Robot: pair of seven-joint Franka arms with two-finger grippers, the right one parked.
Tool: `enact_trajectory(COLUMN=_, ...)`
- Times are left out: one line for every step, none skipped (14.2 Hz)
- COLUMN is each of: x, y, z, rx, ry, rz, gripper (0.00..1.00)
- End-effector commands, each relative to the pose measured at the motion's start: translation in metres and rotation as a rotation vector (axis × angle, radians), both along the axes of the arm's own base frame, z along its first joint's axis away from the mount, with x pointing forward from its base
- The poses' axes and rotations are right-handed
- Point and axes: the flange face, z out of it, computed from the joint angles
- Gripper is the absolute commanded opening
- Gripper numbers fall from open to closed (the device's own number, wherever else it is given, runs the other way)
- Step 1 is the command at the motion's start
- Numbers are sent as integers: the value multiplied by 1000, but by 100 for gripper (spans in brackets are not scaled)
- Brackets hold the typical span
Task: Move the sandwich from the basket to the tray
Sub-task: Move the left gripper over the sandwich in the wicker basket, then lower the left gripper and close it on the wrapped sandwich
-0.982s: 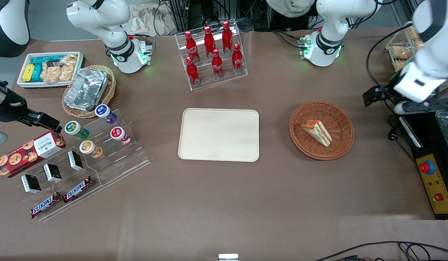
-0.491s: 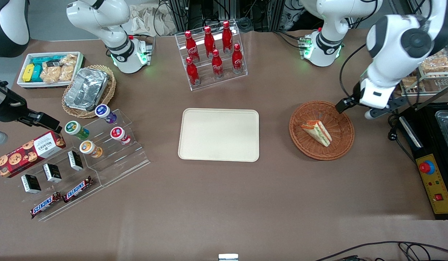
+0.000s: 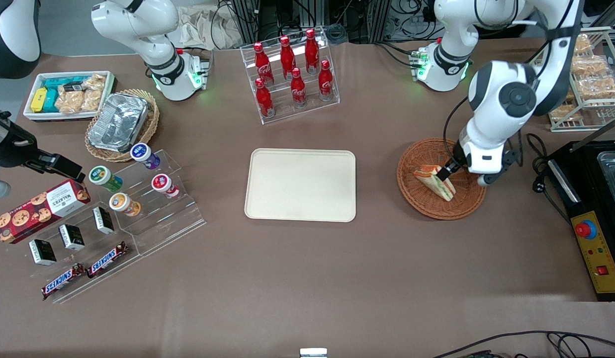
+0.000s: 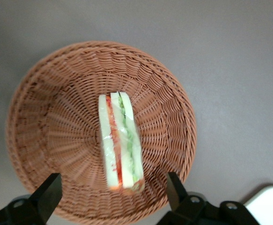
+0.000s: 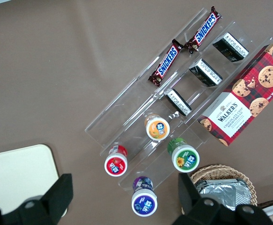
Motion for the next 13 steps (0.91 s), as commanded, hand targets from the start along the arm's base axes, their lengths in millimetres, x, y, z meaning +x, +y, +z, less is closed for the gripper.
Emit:
enact_trajectory(x=-5, y=-2, z=-28, rx=-12, ry=-22, rz=39, gripper=99)
enact_trajectory(x=-7, y=-7, z=-37, rx=-15, ry=-23, rz=33, gripper=99)
enact_trajectory(x=-10, y=-7, z=-46, rx=-10, ry=-19, rz=42, gripper=99)
enact_trajectory(x=-14, y=-20, z=-53, rx=-12, ry=-20, rz=31, gripper=99)
enact_trajectory(x=-18, y=-25, z=-62, rx=-12, ry=-9, rz=23, gripper=99)
enact_trajectory(x=-17, y=-27, z=-68, rx=-17, ry=-14, rz=28, gripper=99)
enact_trajectory(x=-20, y=-27, z=-74, rx=-20, ry=-15, rz=35, gripper=98)
enact_trajectory(x=-23, y=-27, z=-78, rx=-22, ry=-21, rz=35, gripper=90)
enact_trajectory(x=-25, y=-25, z=-80, rx=-21, ry=-21, rz=34, gripper=79)
enact_trajectory(x=-24, y=-25, z=-79, rx=-17, ry=-24, rz=26, gripper=59)
enact_trajectory(x=-24, y=-25, z=-78, rx=-10, ry=-28, rz=15, gripper=39)
enact_trajectory(x=-24, y=-25, z=-77, rx=-8, ry=-30, rz=12, gripper=35)
enact_trajectory(x=-24, y=-24, z=-76, rx=-8, ry=-33, rz=14, gripper=32)
